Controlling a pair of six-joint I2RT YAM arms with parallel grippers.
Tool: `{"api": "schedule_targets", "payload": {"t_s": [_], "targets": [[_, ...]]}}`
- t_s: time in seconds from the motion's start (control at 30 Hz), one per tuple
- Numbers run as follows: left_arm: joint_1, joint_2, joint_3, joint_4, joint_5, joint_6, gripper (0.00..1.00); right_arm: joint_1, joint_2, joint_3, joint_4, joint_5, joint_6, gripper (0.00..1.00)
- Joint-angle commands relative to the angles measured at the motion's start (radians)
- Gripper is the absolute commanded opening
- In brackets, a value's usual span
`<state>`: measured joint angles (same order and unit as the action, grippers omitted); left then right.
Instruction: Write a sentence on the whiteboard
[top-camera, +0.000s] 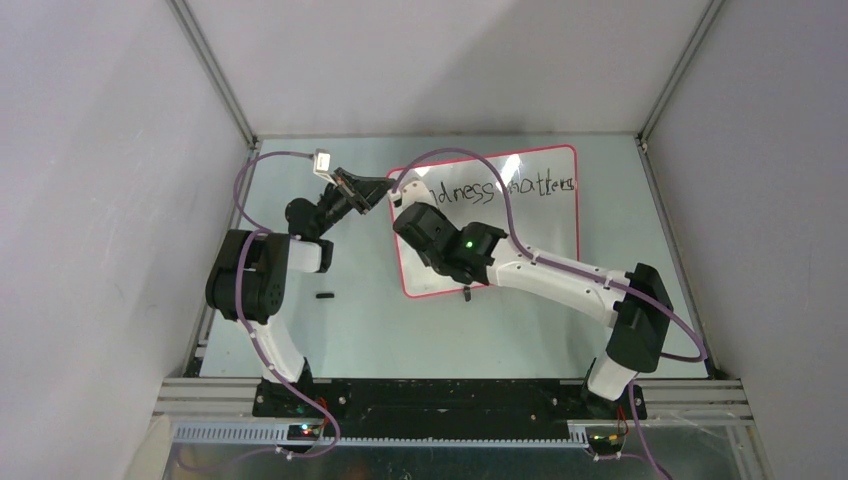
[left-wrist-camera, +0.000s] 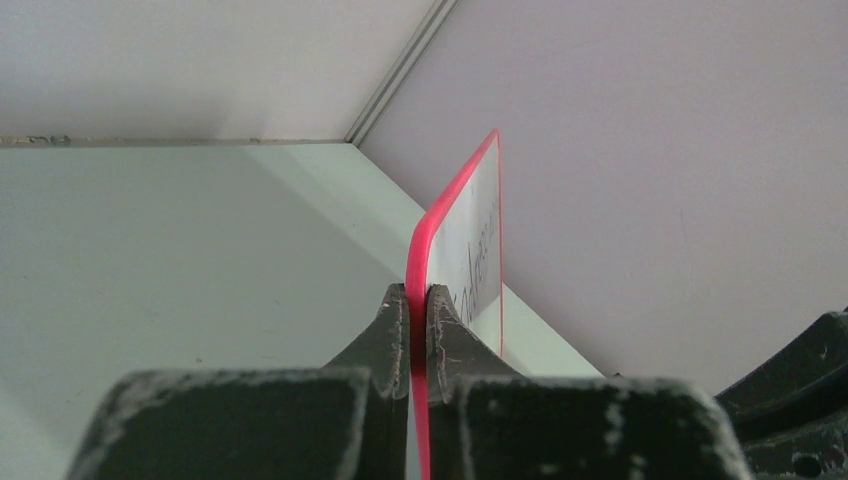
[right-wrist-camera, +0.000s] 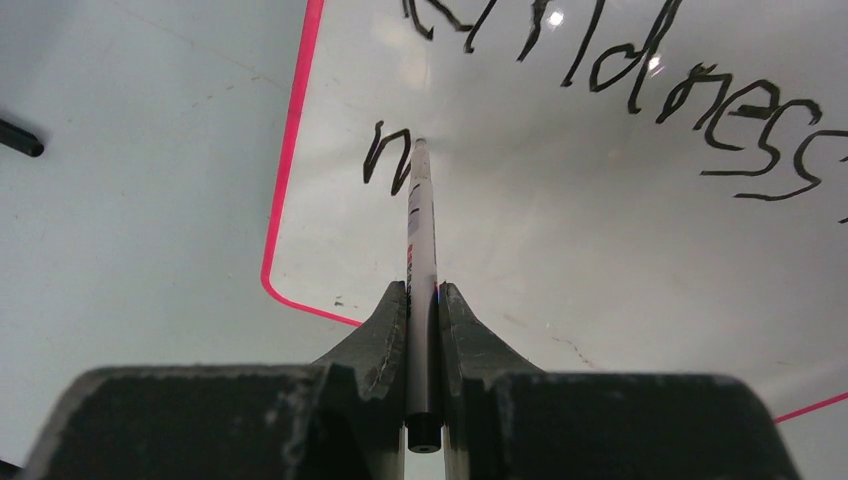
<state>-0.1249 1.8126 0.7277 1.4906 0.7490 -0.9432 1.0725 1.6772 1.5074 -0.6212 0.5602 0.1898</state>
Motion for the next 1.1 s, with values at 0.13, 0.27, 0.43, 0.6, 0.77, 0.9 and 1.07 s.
{"api": "schedule_targets", "payload": {"t_s": [0.13, 0.27, 0.43, 0.6, 0.77, 0.9, 1.07], "targets": [[-0.005, -0.001, 0.016, 0.042, 0.039, 0.059, 0.0, -0.014, 0.002, 0.06, 0.028, 0.022, -0.026, 0.0], [-0.004, -0.001, 0.016, 0.042, 0.039, 0.059, 0.0, -0.018, -0.003, 0.054, 0.019, 0.023, -0.021, 0.0], [-0.005, -0.001, 0.016, 0.042, 0.039, 0.059, 0.0, -0.023, -0.014, 0.036, 0.013, 0.029, -0.011, 0.0], [-0.005, 0.0, 0.016, 0.042, 0.039, 0.058, 0.0, -0.028, -0.028, 0.014, 0.011, 0.029, -0.001, 0.0], [-0.004, 0.0, 0.015, 0.042, 0.039, 0.059, 0.0, -0.03, -0.038, -0.003, 0.006, 0.029, 0.011, 0.0], [-0.004, 0.0, 0.016, 0.042, 0.039, 0.059, 0.0, -0.025, -0.042, -0.017, 0.001, 0.024, 0.019, 0.0], [-0.004, -0.001, 0.016, 0.042, 0.038, 0.058, 0.0, -0.022, -0.052, -0.038, -0.01, 0.029, 0.032, 0.0]]}}
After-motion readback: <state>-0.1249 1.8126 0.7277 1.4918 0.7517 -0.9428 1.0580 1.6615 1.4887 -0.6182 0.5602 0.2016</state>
